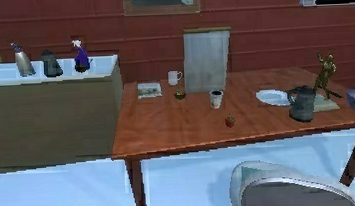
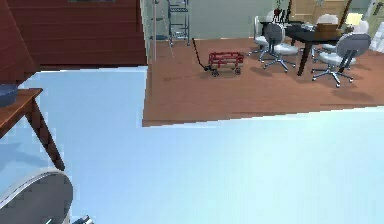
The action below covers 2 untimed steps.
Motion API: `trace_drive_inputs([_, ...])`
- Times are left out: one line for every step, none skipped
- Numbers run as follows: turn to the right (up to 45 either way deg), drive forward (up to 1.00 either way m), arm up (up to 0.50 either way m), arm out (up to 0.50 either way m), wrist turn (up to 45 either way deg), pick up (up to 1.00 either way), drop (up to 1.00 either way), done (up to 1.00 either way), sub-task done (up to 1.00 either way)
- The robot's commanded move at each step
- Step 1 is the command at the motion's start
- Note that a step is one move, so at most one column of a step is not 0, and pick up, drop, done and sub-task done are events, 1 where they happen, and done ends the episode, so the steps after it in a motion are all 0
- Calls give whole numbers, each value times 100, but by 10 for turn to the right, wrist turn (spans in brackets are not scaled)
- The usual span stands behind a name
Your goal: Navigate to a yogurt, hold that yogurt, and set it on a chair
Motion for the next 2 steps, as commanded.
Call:
trace_drive_inputs([-60,0,0,0,0,0,0,0,0])
trace_drive_inputs([0,50,0,0,0,0,0,0,0])
